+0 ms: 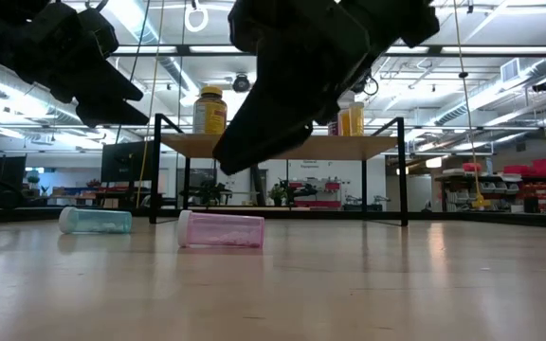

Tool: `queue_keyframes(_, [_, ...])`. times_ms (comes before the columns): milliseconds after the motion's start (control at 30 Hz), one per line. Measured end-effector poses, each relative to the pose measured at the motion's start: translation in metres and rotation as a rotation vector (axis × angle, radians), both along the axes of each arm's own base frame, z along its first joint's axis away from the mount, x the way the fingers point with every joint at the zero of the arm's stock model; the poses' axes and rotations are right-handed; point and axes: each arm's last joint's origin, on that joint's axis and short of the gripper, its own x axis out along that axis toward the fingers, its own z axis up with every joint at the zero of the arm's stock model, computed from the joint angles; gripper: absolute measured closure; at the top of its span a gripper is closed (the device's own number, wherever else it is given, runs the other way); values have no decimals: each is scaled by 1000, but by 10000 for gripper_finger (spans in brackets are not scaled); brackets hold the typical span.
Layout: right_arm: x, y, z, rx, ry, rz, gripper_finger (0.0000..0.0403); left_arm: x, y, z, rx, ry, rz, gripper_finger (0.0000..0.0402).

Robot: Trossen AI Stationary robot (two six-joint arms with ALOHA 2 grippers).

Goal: Pick and place medicine bottles onto shelf by color
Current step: Put the right large orange pill bottle on the shelf

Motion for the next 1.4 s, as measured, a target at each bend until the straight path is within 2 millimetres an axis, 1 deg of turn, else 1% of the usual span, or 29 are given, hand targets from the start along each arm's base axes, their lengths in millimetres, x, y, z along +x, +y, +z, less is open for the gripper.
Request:
queue_keyframes(233, [3, -5, 2, -6, -5, 16, 158, 0, 0, 1, 3, -6, -2, 88])
queue_keyframes(333, [8, -3, 11, -14, -26, 34, 158, 0, 0, 1, 2, -11, -2, 88])
queue_keyframes(433, [9, -3, 14, -29, -25, 48, 158, 0, 0, 1, 2, -11, -2, 88])
queue_keyframes(533, [13, -2, 22, -32, -44, 54, 158, 0, 0, 1, 2, -11, -2, 88])
queue_keyframes(667, [11, -3, 23, -50, 13, 57, 158, 0, 0, 1, 2, -11, -2, 88])
queue_keyframes(933, [20, -2, 56, -95, 44, 85, 158, 0, 0, 1, 1, -11, -1, 88])
queue_keyframes(1033, [21, -3, 64, -106, 55, 90, 158, 0, 0, 1, 1, -11, -1, 88])
queue_keyframes(1167, [20, -4, 65, -120, 65, 78, 158, 0, 0, 1, 1, -11, -1, 88])
queue_keyframes(1267, [18, -5, 63, -122, 104, 53, 158, 0, 0, 1, 1, -11, -2, 88])
queue_keyframes(1400, [5, -11, 54, -151, 260, -51, 158, 0, 0, 0, 3, -4, -2, 88])
